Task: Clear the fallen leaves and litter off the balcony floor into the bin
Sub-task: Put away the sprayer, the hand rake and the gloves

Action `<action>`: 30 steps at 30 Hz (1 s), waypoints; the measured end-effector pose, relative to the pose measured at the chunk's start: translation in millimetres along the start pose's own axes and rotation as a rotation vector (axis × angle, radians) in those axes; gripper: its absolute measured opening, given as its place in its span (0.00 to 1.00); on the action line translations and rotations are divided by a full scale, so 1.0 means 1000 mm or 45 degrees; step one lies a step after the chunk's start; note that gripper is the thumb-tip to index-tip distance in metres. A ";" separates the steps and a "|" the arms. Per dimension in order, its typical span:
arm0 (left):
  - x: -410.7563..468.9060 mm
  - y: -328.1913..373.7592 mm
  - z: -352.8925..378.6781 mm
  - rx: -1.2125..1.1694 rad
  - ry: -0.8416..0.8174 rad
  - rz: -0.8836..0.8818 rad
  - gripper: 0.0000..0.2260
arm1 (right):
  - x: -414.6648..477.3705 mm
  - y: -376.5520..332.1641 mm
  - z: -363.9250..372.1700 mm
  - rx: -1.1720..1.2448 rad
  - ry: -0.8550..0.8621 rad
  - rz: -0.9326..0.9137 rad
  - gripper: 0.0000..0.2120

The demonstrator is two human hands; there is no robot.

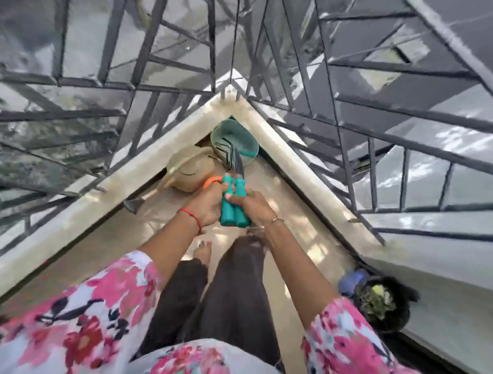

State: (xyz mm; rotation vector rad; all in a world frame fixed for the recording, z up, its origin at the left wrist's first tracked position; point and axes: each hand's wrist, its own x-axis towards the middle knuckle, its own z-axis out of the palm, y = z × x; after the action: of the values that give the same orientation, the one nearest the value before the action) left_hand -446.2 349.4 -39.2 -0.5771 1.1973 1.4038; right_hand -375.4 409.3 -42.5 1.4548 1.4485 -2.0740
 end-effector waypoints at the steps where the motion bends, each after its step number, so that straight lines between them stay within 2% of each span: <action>1: 0.013 0.005 0.004 0.022 0.033 -0.039 0.15 | 0.019 -0.003 -0.011 -0.088 -0.045 0.061 0.04; 3: 0.031 0.013 0.009 0.160 0.074 -0.110 0.13 | 0.049 -0.009 -0.028 -0.228 -0.093 0.122 0.04; 6: 0.079 0.024 0.016 0.214 0.121 -0.172 0.09 | 0.107 -0.020 -0.047 -0.455 -0.103 0.200 0.16; 8: 0.113 0.026 0.024 0.171 0.137 -0.184 0.10 | 0.143 -0.023 -0.059 -0.390 -0.125 0.258 0.15; 11: 0.186 0.033 0.029 0.142 0.138 -0.141 0.10 | 0.221 -0.031 -0.075 -0.342 -0.134 0.303 0.01; 13: 0.228 0.038 0.024 0.178 0.172 -0.098 0.11 | 0.278 -0.023 -0.082 -0.309 -0.200 0.325 0.09; 14: 0.251 0.040 0.019 0.215 0.221 -0.077 0.11 | 0.305 -0.018 -0.082 -0.363 -0.209 0.320 0.10; 16: 0.294 0.040 0.006 0.291 0.278 -0.014 0.12 | 0.360 -0.003 -0.080 -0.480 -0.217 0.256 0.10; 21: 0.376 0.027 -0.034 0.306 0.294 0.088 0.14 | 0.469 0.024 -0.067 -0.939 -0.025 0.024 0.12; 22: 0.387 0.026 -0.040 0.288 0.308 0.103 0.15 | 0.484 0.026 -0.064 -0.976 -0.013 -0.009 0.10; 23: 0.398 0.026 -0.047 0.278 0.324 0.114 0.15 | 0.499 0.028 -0.060 -1.009 -0.039 -0.025 0.03; 26: 0.433 0.027 -0.069 0.330 0.356 0.079 0.12 | 0.544 0.040 -0.052 -1.395 -0.103 -0.048 0.17; 30: 0.461 0.026 -0.089 0.431 0.384 0.107 0.12 | 0.586 0.057 -0.040 -1.713 -0.073 -0.208 0.19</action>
State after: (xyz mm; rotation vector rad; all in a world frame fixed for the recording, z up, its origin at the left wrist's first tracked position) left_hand -603.3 472.7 -465.1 -0.5143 1.6777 1.1716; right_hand -598.7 608.0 -550.8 0.6730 2.2174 -0.6838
